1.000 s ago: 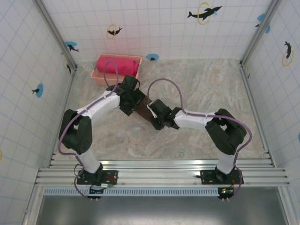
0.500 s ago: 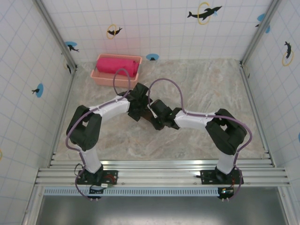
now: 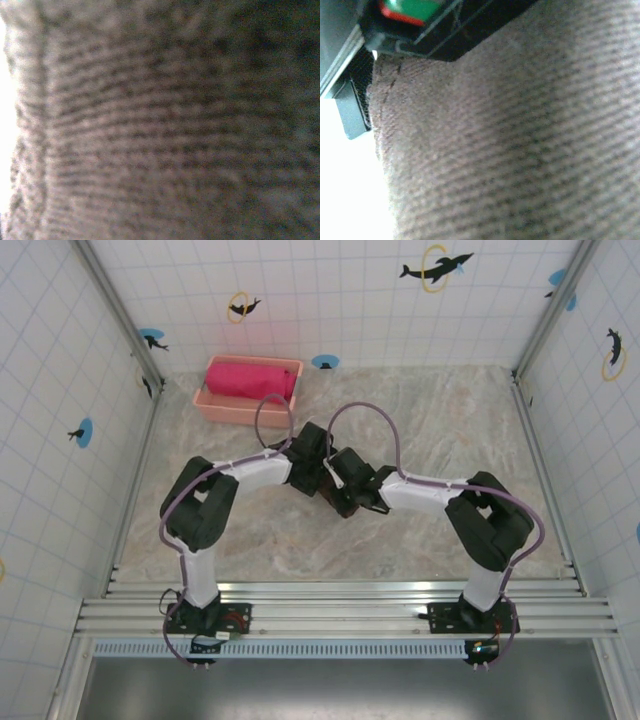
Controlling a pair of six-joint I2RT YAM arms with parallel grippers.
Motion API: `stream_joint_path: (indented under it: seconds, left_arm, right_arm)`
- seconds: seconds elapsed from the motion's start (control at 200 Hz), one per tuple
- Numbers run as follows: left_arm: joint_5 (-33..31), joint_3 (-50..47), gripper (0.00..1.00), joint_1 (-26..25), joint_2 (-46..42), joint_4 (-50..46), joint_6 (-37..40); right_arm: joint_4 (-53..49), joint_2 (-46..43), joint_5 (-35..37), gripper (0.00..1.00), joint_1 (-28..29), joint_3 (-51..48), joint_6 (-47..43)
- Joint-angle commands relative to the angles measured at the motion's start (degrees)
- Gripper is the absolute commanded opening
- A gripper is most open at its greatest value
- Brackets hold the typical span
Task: Roll up the long pants
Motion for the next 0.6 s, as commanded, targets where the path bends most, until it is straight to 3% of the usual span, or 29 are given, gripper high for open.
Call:
stream_joint_path:
  seconds: [0.0,0.085,0.165,0.185,0.205,0.225,0.395,0.43,0.495,0.595]
  left_arm:
    - [4.6,-0.9,0.98,0.0,9.5,-9.7,-0.8]
    - [6.6,-0.9,0.94,-0.2,9.9,-14.4,1.0]
    - [7.5,-2.4,0.65,-0.5,9.6,-16.8,2.3]
    - [7.5,-2.9,0.52,-0.7,9.5,-16.8,2.5]
    - [7.5,-3.5,0.33,-0.8,9.4,-17.0,2.5]
    - [7.8,-3.8,0.00,-0.9,9.5,-17.6,2.4]
    - [7.7,2.8,0.00,-1.5,12.6,-32.9,4.8]
    - [7.9,3.1,0.00,-1.5,12.6,-32.1,5.6]
    - [7.3,2.0,0.00,-1.5,11.2,-28.2,5.6]
    - [5.8,0.7,0.00,-0.8,8.3,-20.7,6.0]
  right_arm:
    - [-6.7,-0.5,-5.8,0.00,1.2,-1.8,-2.3]
    - [-5.9,-0.6,-6.1,0.00,0.5,-2.1,-2.3]
    - [-5.2,-0.9,-6.0,0.00,0.0,-2.2,-2.2]
    - [-5.1,-0.9,-6.0,0.00,-0.2,-2.2,-2.2]
    - [-5.0,-0.9,-5.9,0.00,-0.3,-2.2,-2.1]
    - [-4.9,-1.0,-6.0,0.00,-0.4,-2.2,-2.1]
    - [-6.2,-1.4,-6.9,0.00,-1.2,-0.3,-3.1]
    - [-7.0,-2.0,-6.9,0.14,-1.4,0.4,-3.6]
    - [-10.6,-4.3,-5.9,0.56,-1.5,1.6,-4.8]
    - [-14.2,-11.2,-2.1,0.99,-2.4,2.0,-5.9]
